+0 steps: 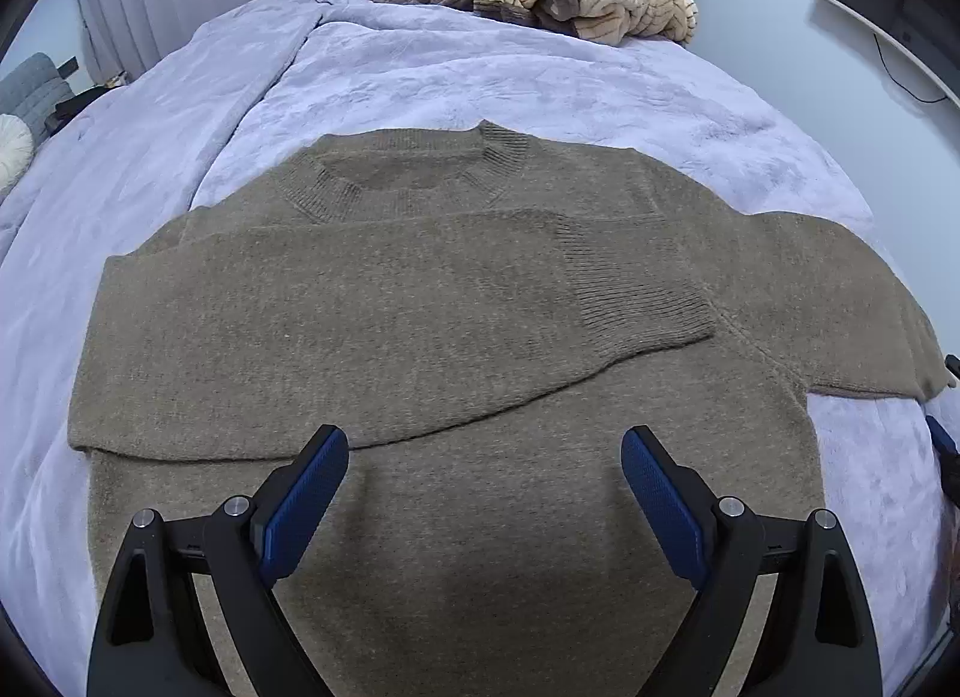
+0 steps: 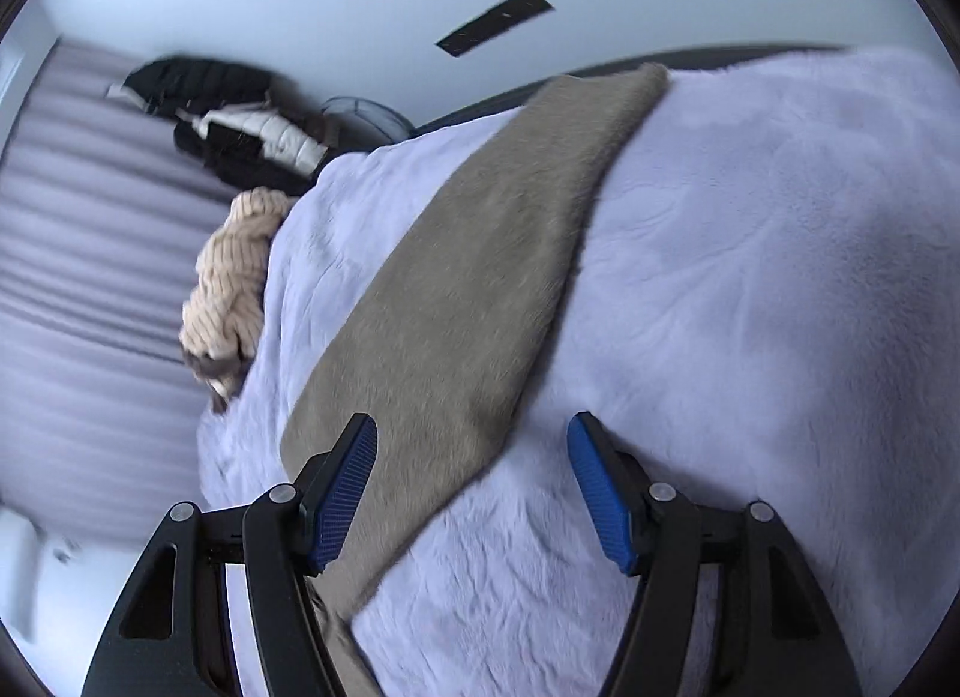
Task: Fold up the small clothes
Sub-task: 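Grasp the other sleeve cuff with the right gripper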
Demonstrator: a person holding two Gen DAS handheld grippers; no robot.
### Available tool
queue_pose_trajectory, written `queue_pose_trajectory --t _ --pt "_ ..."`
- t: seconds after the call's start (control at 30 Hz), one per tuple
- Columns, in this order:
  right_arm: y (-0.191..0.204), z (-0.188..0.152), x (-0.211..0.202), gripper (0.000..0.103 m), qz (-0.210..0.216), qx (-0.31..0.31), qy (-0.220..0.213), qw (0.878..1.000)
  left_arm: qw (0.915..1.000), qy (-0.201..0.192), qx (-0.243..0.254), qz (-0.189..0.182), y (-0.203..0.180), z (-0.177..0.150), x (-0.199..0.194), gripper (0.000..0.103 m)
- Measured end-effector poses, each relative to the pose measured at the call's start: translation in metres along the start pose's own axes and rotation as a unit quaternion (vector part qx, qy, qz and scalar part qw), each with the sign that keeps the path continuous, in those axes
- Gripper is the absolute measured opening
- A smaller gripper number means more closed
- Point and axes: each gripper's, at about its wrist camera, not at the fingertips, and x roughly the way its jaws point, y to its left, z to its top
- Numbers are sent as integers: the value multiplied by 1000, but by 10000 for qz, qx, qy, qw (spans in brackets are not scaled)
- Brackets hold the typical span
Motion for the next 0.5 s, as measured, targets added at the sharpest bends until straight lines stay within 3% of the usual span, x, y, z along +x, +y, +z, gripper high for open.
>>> queue_pose_trajectory --t 0.17,0.2,0.23,0.27,0.4,0.5 --pt "4 22 14 68 387 115 -148 9991 9999 -64 103 -39 -9 2 -4 93" --pt "3 25 17 49 409 201 -141 9989 9999 -93 96 -24 -7 3 -6 93" --pt "4 26 18 12 417 255 -104 9987 9999 -128 88 16 -5 3 -7 93" --pt "3 28 18 6 469 279 -77 9985 9998 -164 81 69 -2 4 -8 93" --pt "39 19 17 6 946 -407 3 9947 9992 -305 14 263 15 7 -12 93" --pt "83 7 19 6 1525 -1069 221 9823 9985 -414 -111 329 32 10 -15 93"
